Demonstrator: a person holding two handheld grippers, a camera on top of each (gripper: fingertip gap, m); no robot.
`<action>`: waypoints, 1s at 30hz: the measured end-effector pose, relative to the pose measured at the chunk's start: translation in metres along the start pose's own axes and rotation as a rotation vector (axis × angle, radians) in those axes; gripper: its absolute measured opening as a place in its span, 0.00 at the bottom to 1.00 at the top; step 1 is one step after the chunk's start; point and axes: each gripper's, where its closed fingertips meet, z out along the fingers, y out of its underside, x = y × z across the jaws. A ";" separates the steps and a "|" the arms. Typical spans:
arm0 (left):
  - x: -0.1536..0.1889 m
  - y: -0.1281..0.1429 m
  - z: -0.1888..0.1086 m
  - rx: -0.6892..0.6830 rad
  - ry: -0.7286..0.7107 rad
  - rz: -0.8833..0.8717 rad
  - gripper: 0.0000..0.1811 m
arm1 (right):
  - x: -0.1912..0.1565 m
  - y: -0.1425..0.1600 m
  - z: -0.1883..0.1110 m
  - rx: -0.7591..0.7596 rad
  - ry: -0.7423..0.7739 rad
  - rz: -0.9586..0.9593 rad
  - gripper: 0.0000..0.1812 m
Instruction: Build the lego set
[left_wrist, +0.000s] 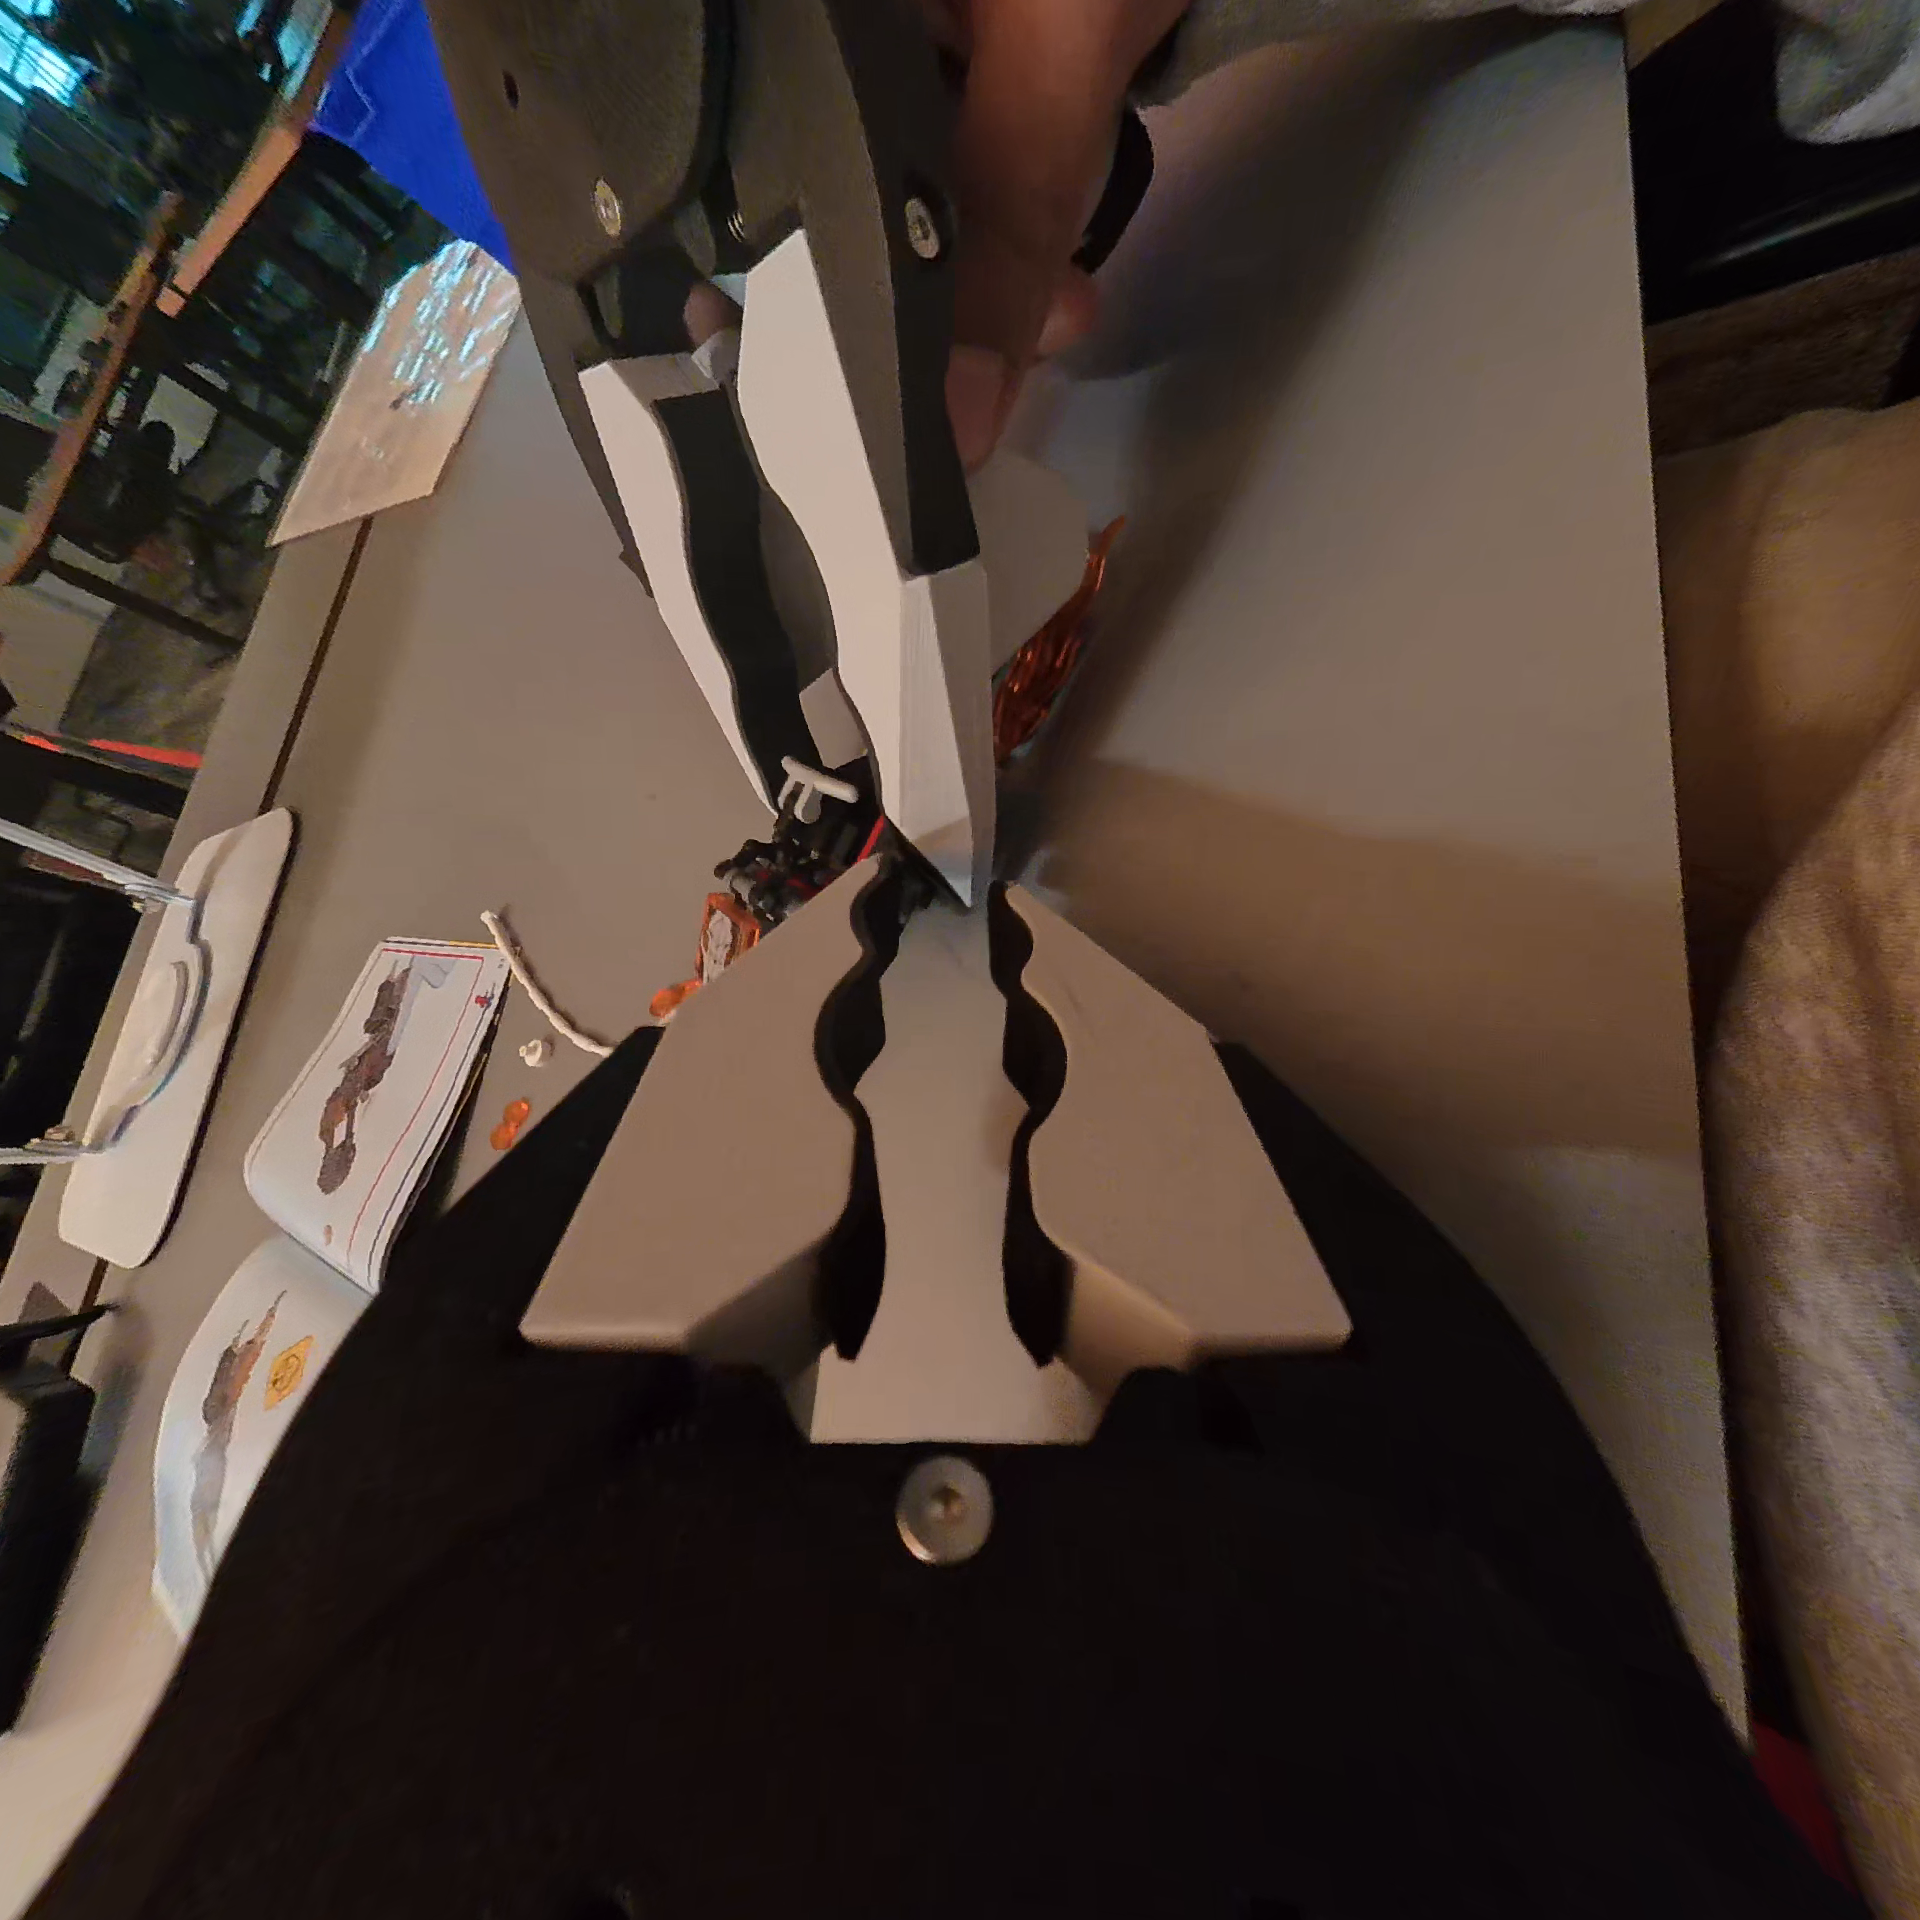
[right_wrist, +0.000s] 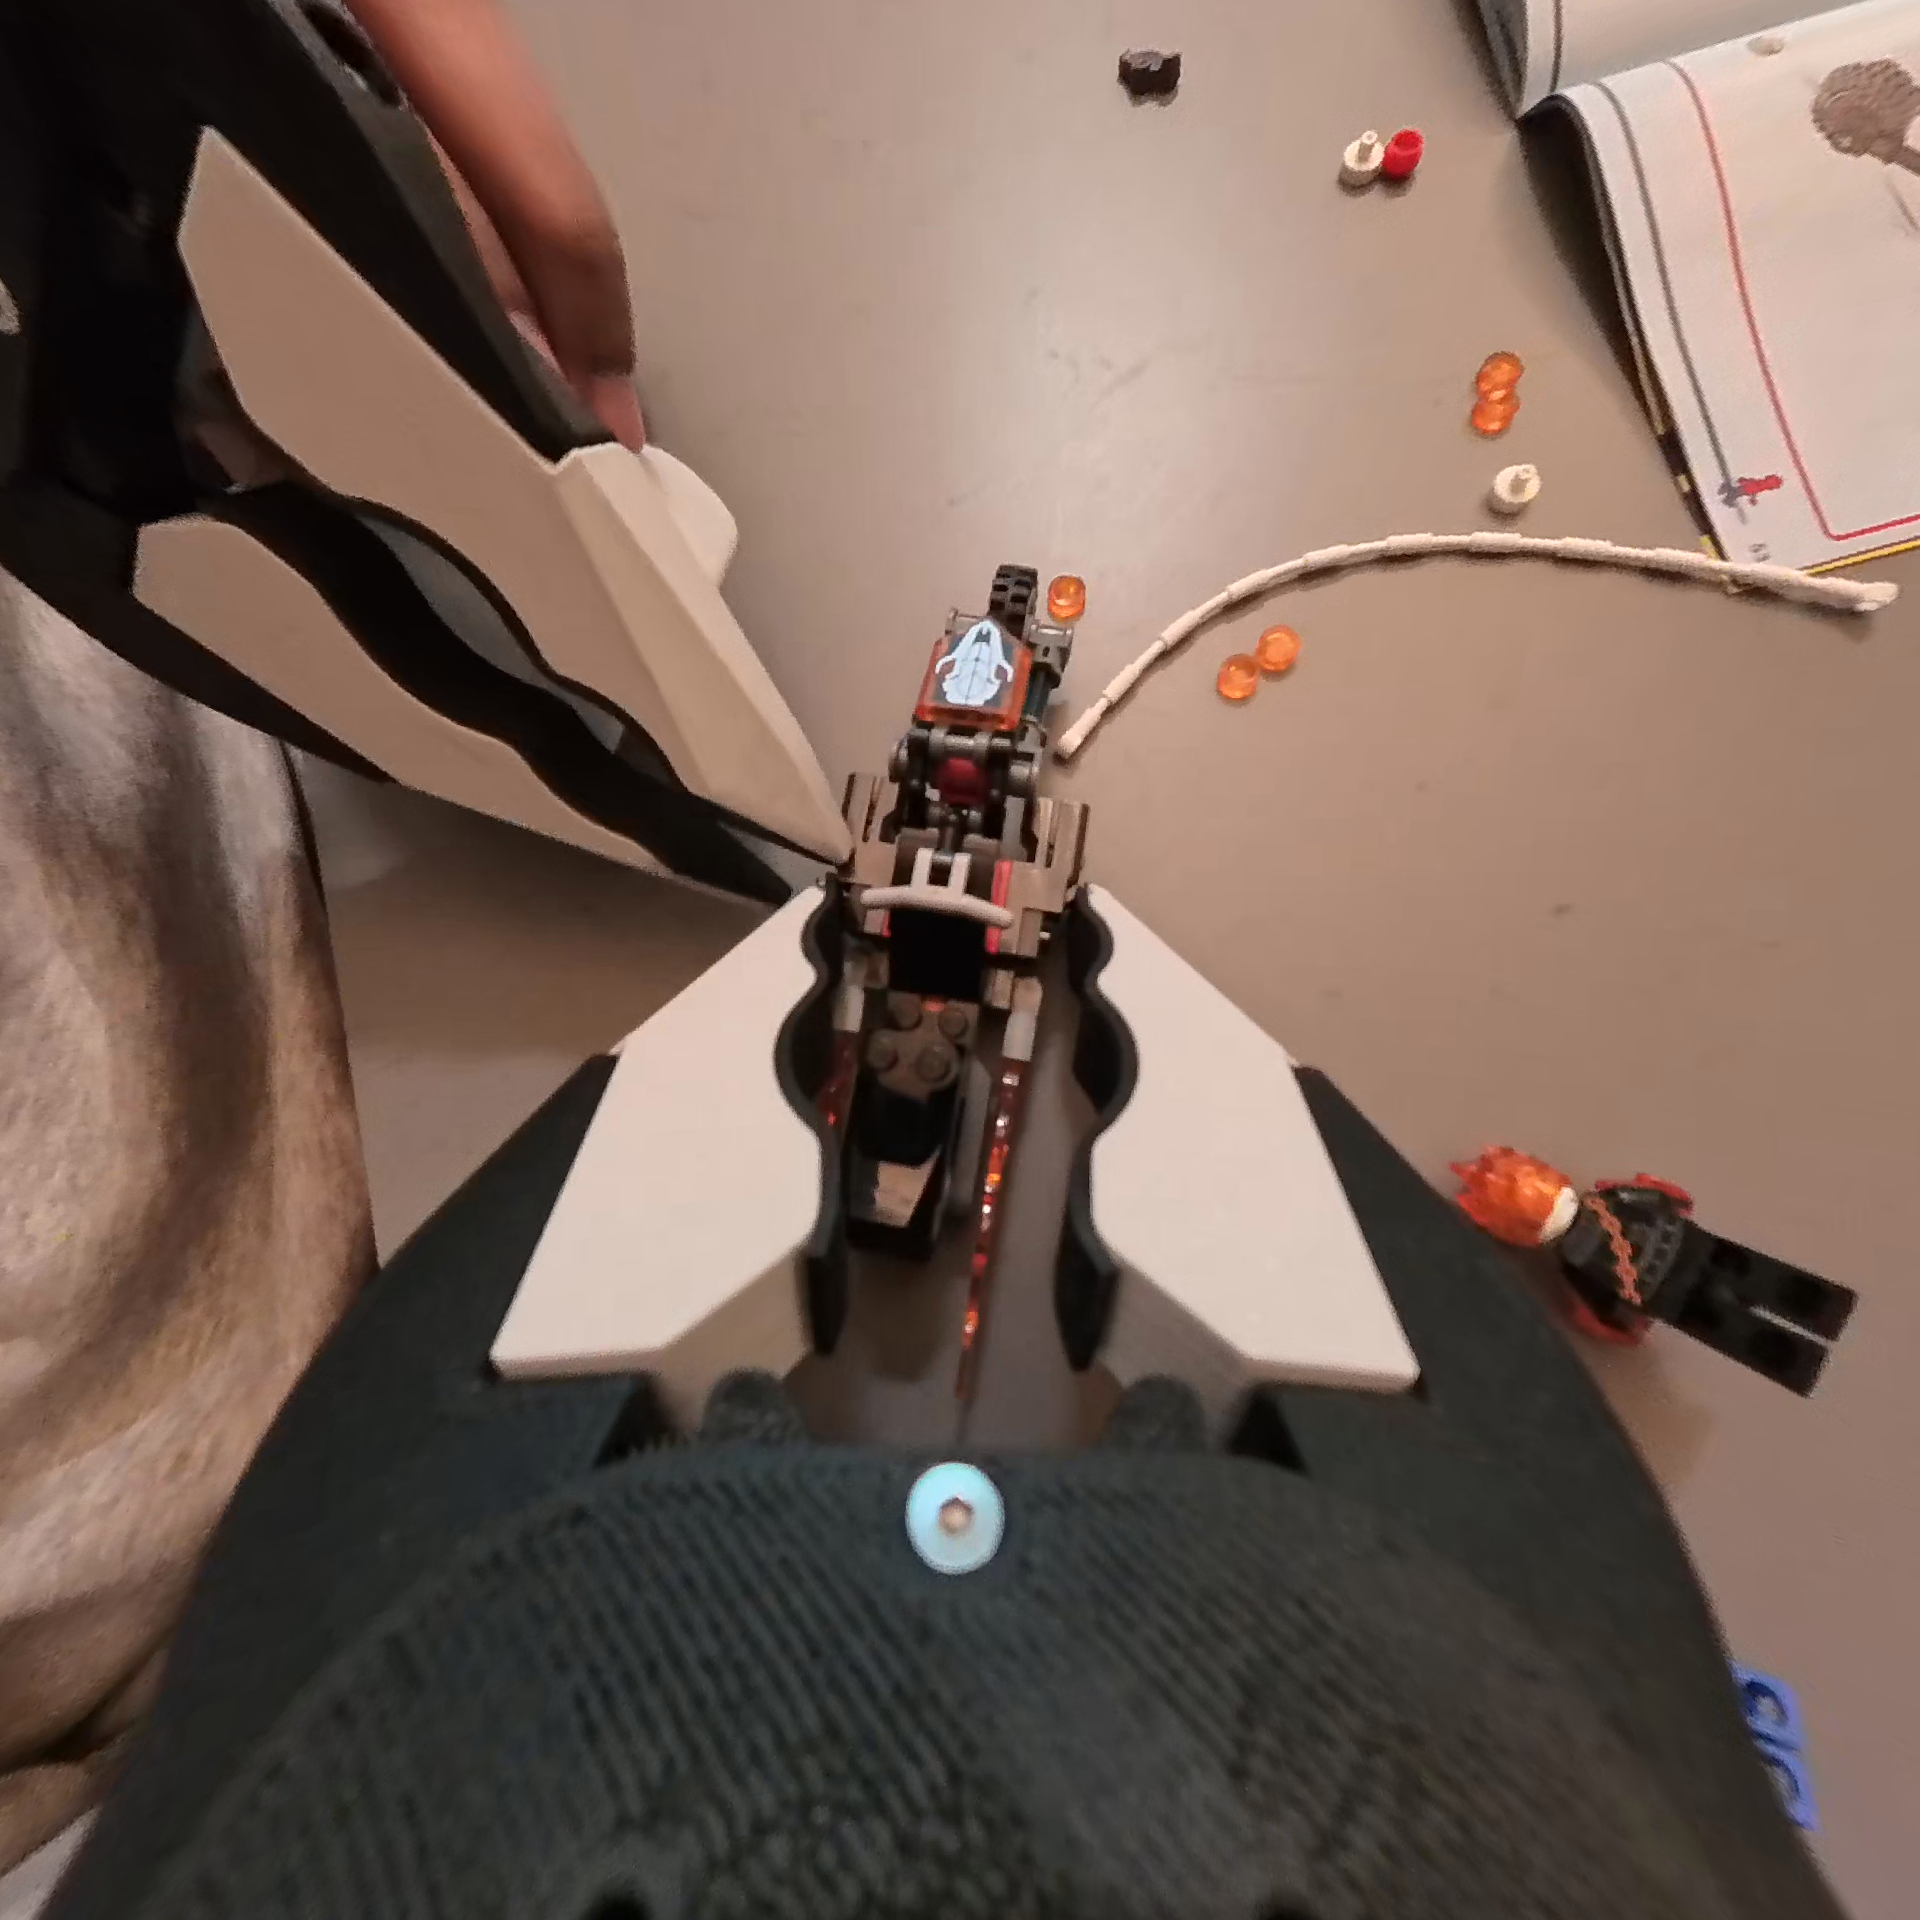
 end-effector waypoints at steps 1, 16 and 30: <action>0.000 0.000 0.000 0.001 0.003 -0.003 0.09 | 0.000 0.000 0.000 0.002 0.000 0.001 0.23; 0.009 0.007 0.002 -0.043 0.050 0.009 0.00 | 0.001 -0.001 0.000 0.016 -0.012 0.019 0.23; -0.001 0.004 -0.001 -0.014 0.008 -0.022 0.01 | 0.004 -0.003 -0.007 0.053 0.000 -0.017 0.25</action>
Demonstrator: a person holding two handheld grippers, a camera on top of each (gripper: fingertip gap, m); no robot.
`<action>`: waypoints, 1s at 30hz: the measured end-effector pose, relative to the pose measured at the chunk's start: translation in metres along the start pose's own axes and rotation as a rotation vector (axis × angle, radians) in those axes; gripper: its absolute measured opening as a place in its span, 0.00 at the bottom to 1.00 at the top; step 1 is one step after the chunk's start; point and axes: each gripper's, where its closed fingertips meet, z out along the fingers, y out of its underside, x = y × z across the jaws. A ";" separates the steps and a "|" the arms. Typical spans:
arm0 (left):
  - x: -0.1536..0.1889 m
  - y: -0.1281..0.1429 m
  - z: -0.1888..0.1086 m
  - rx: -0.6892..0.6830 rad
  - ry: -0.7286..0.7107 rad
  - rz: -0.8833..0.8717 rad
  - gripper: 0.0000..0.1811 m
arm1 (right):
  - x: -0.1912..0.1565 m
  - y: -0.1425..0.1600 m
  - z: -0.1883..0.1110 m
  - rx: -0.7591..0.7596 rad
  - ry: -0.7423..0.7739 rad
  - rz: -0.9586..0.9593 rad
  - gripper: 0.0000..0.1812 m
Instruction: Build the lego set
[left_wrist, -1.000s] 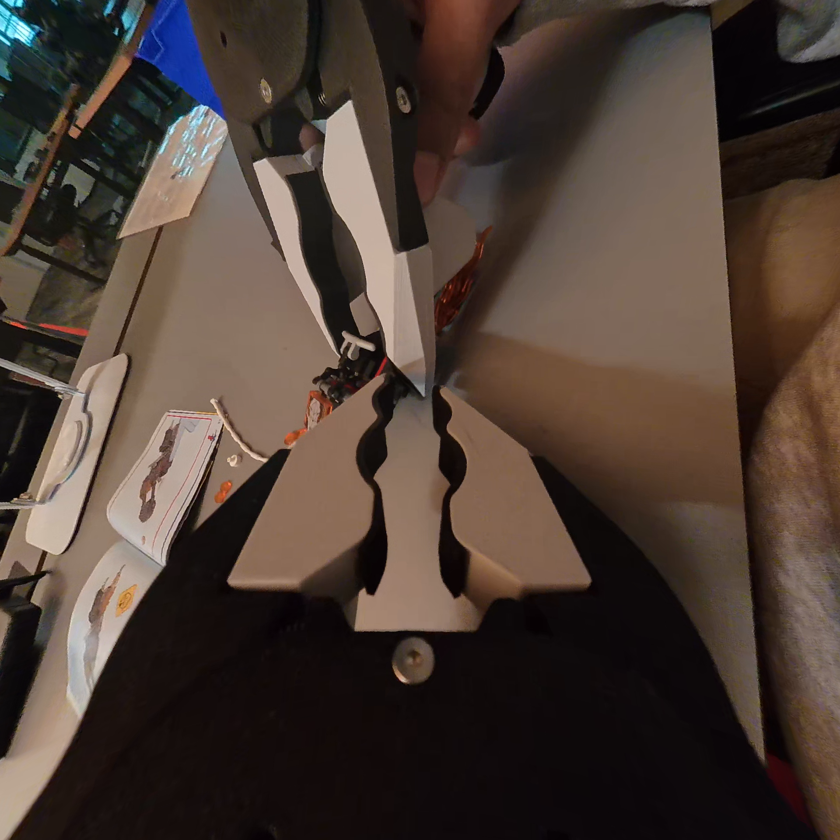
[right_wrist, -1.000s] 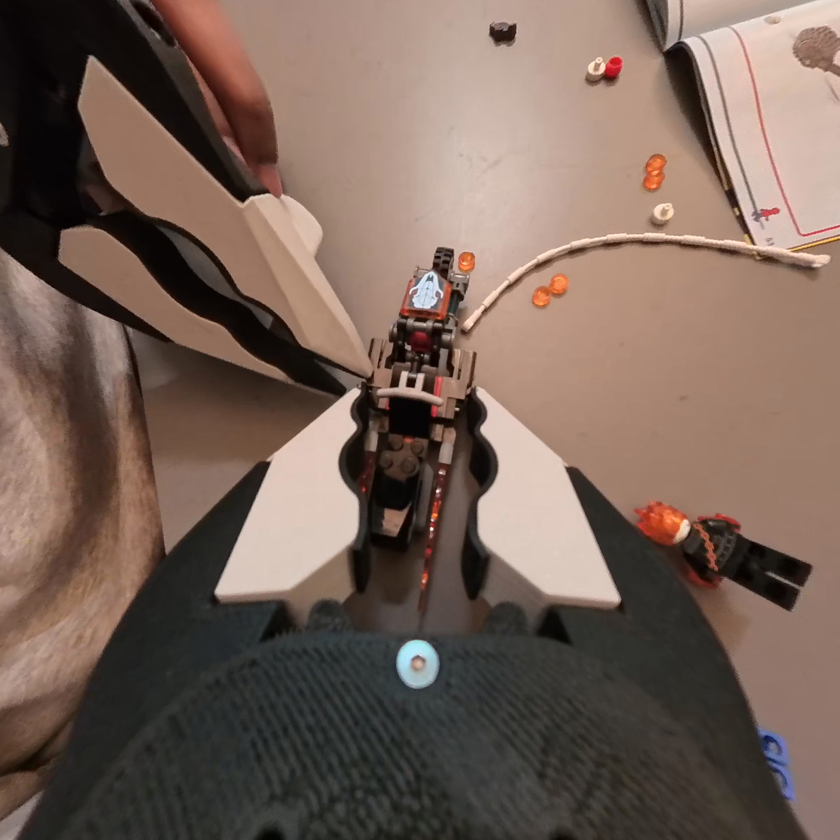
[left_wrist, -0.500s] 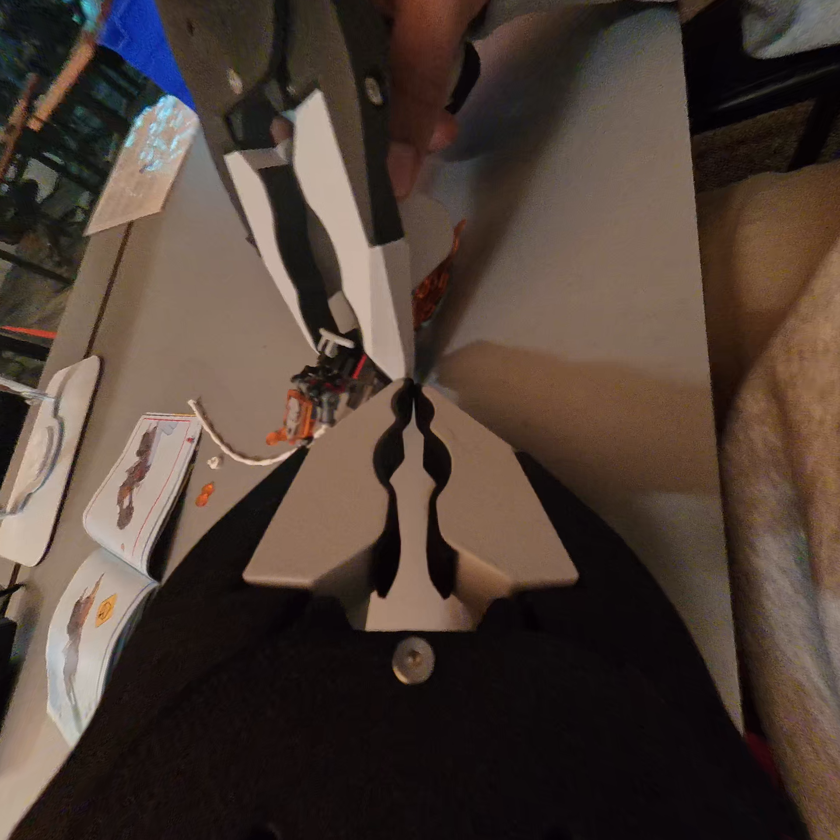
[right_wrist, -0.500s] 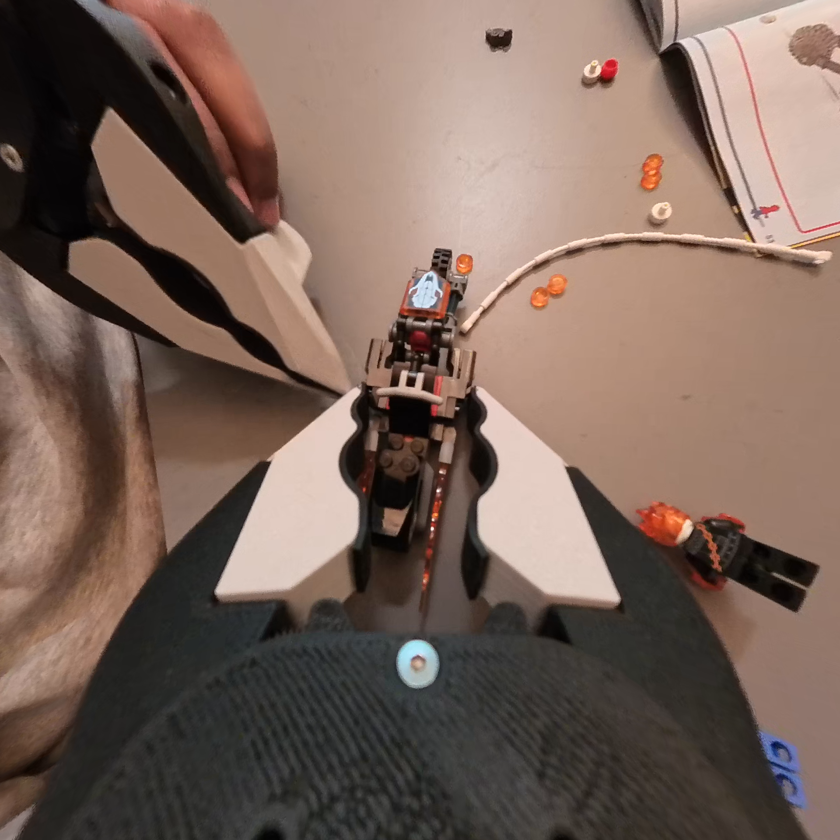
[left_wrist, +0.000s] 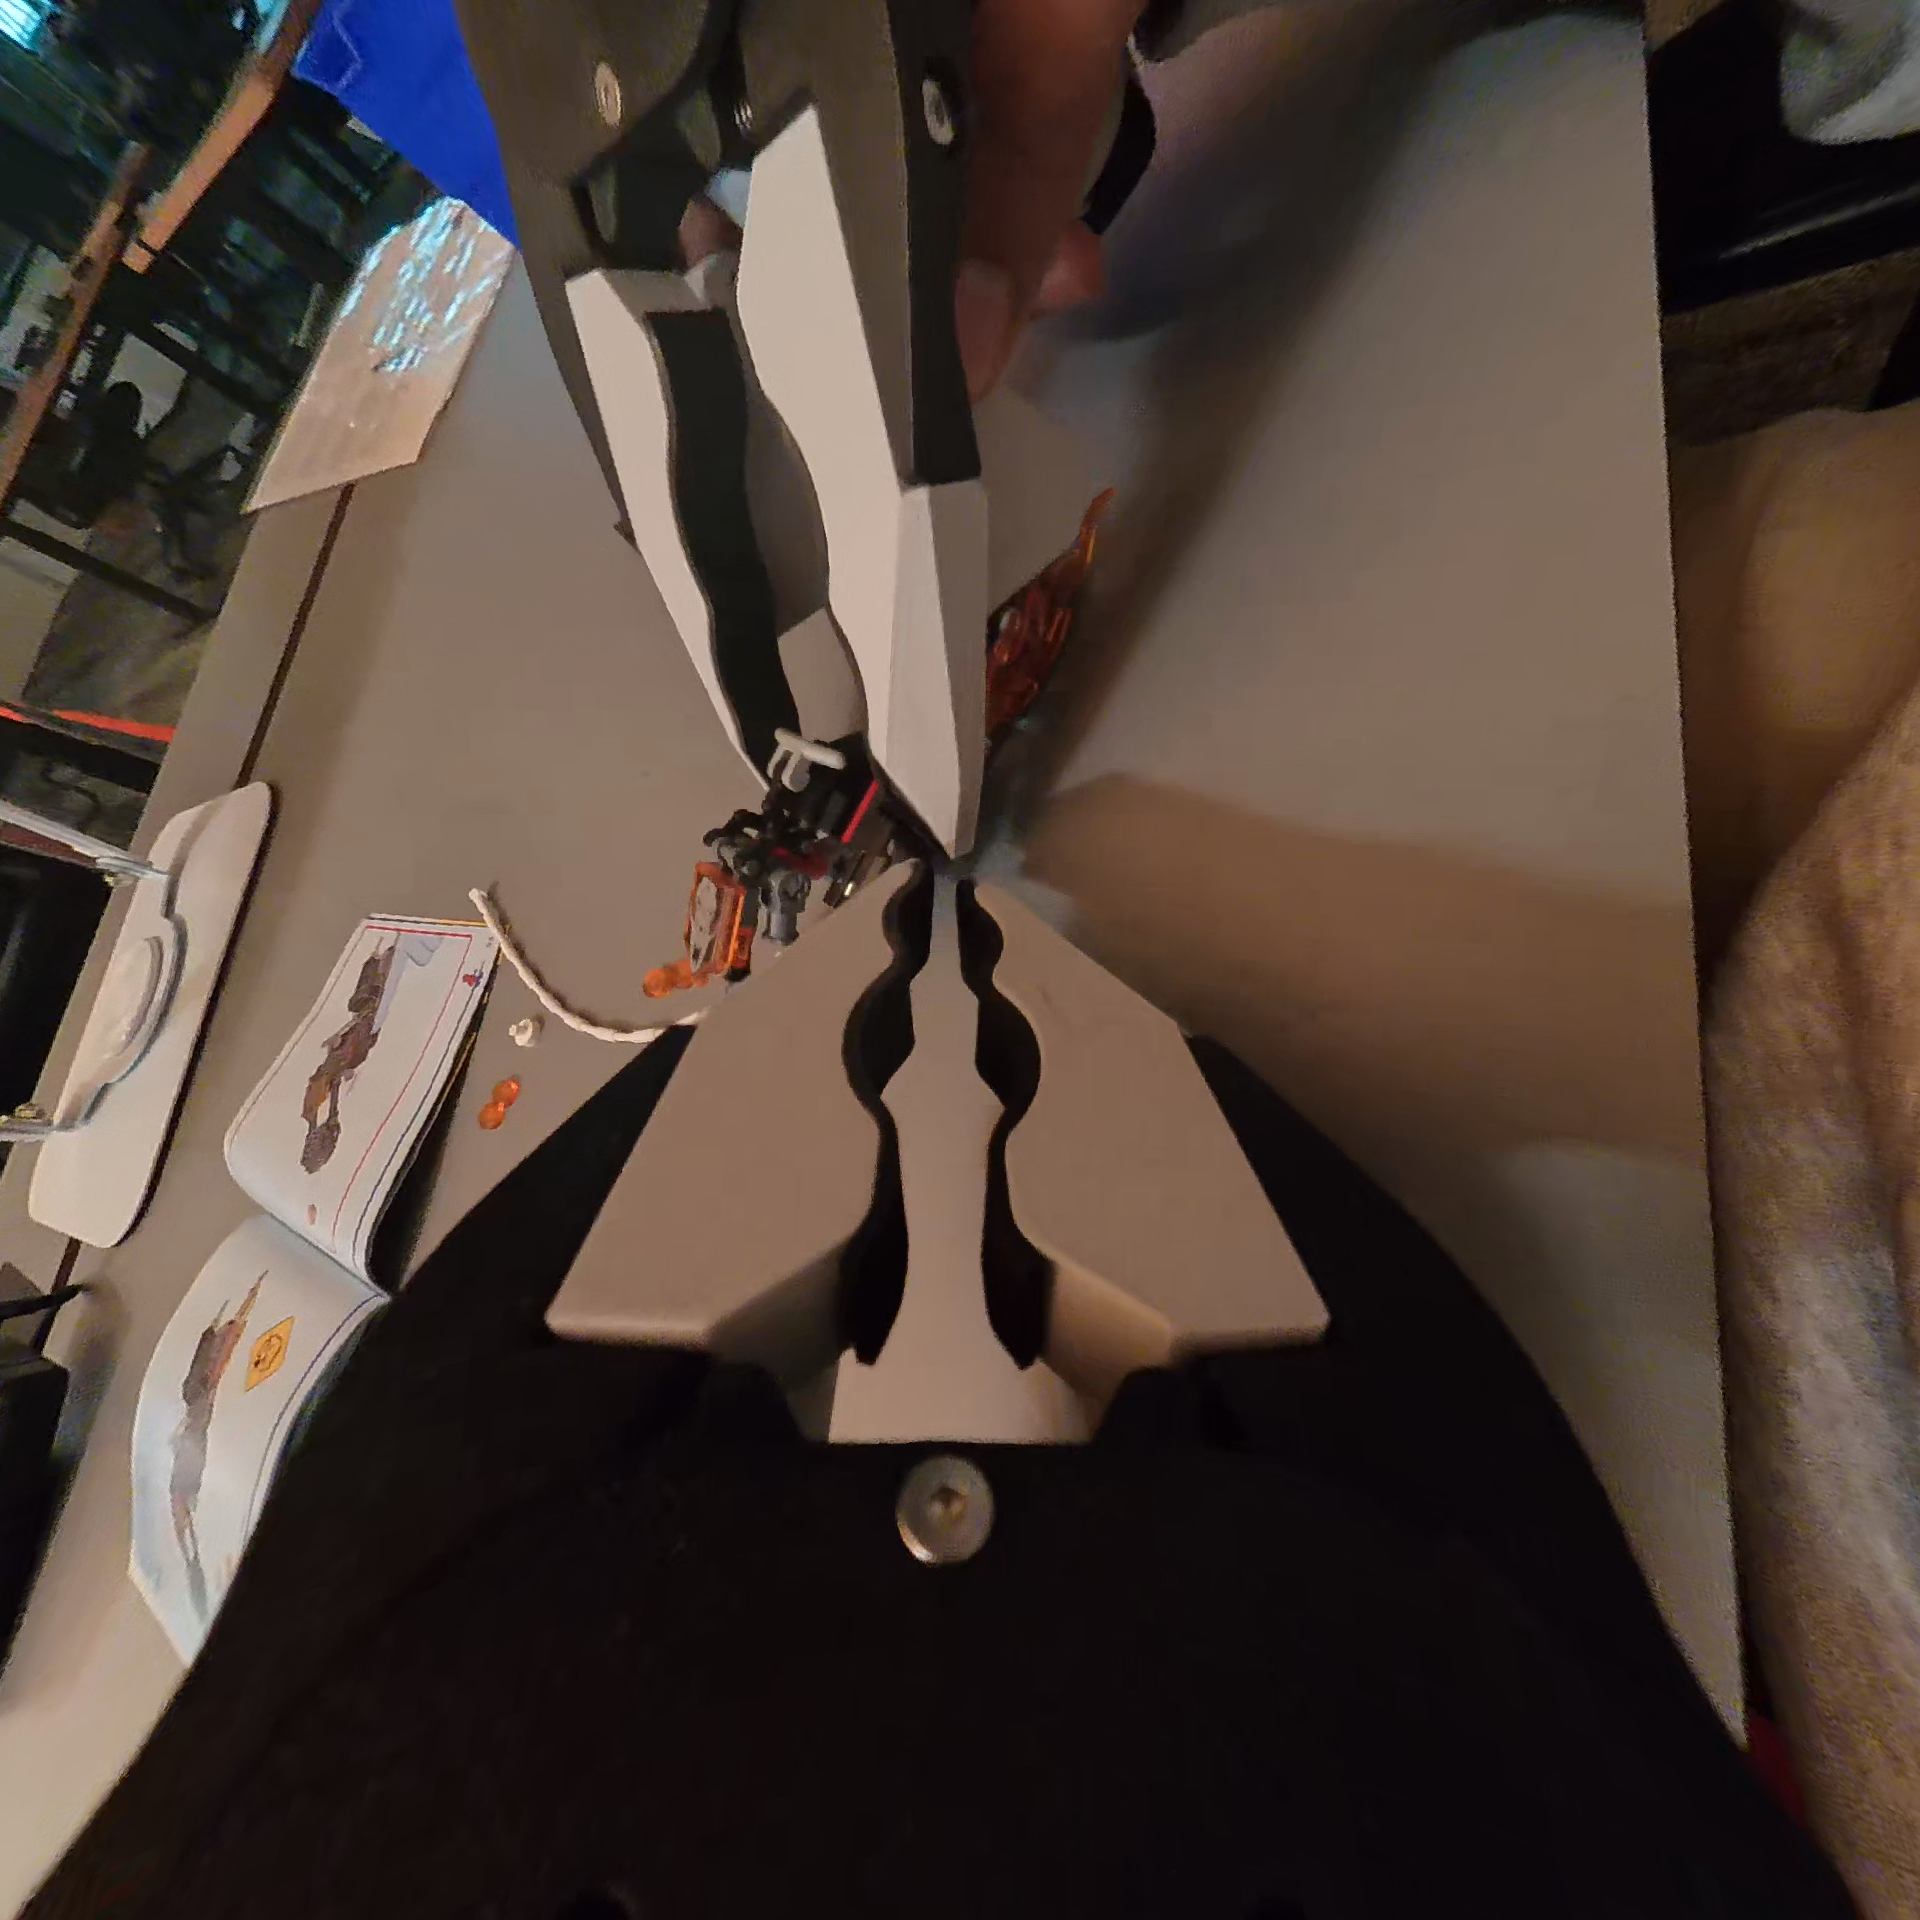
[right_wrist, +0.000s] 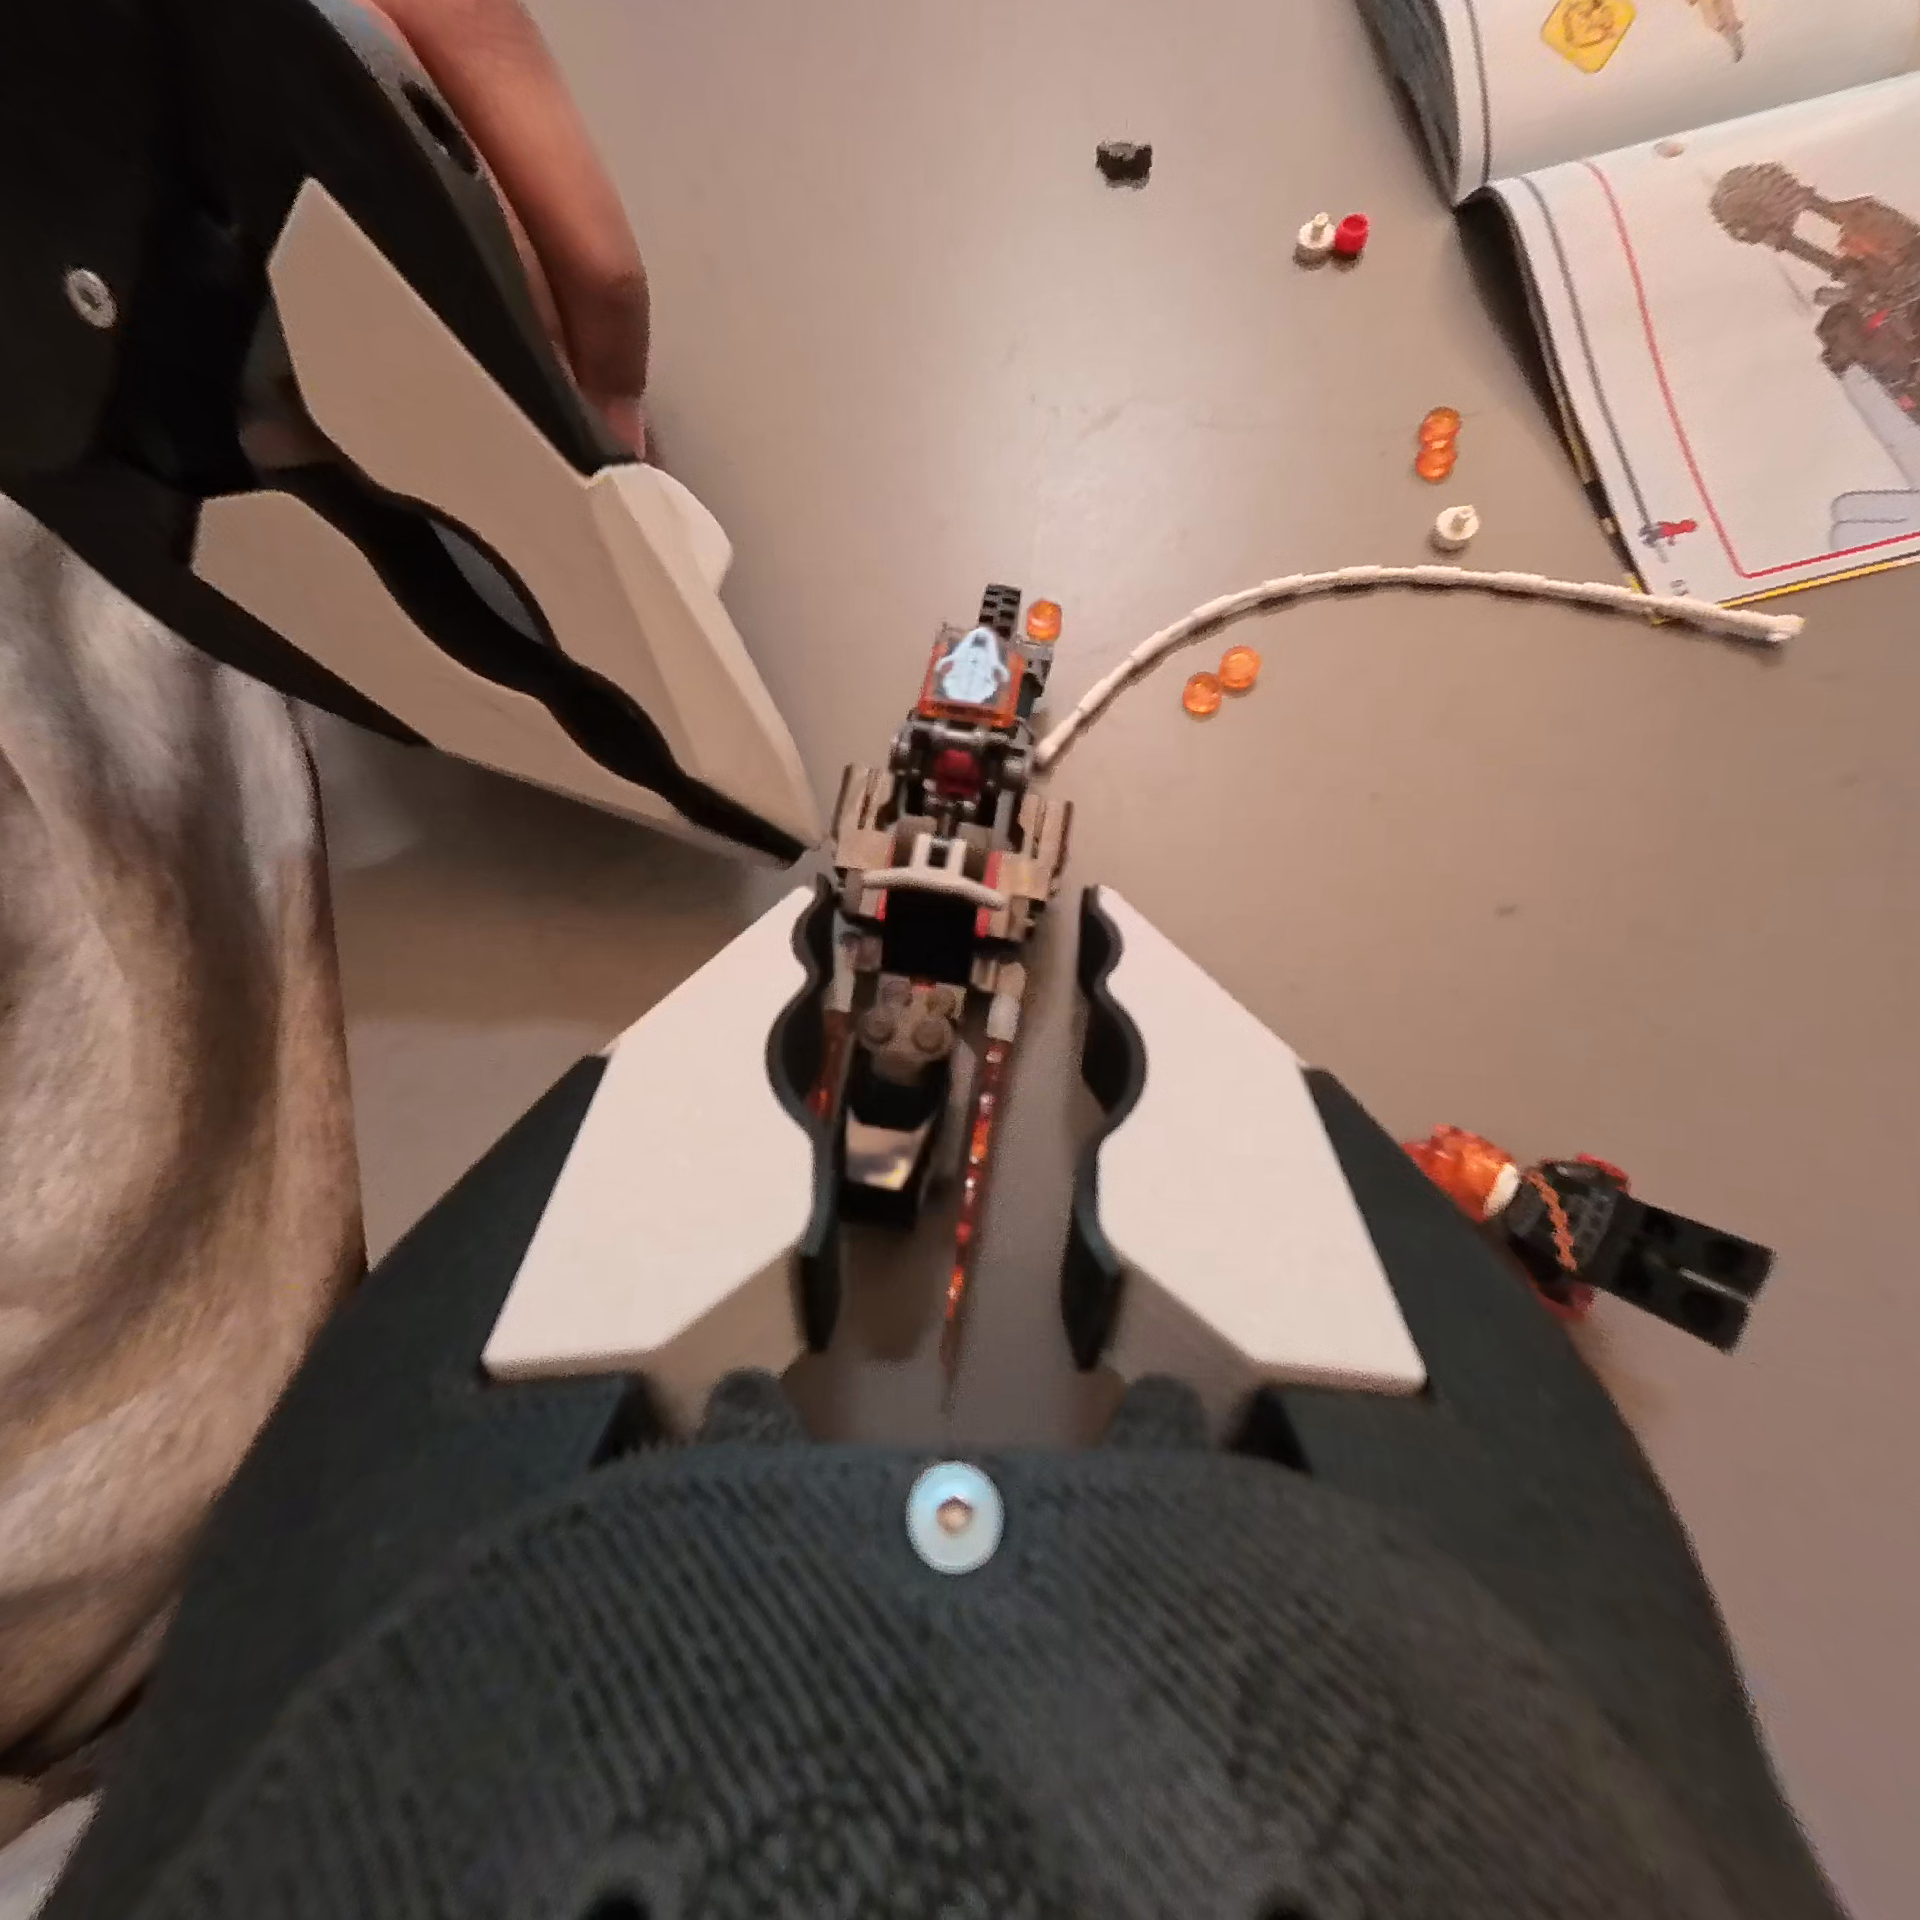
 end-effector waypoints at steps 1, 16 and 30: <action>-0.001 0.000 0.000 0.000 -0.009 0.003 0.01 | 0.001 0.000 -0.002 0.008 0.000 0.003 0.26; -0.021 0.001 -0.011 0.054 0.006 -0.197 0.08 | 0.001 -0.003 0.002 0.027 -0.004 -0.009 0.27; -0.018 0.012 -0.005 -0.024 0.041 -0.226 0.09 | 0.001 0.000 -0.003 0.004 0.016 -0.033 0.26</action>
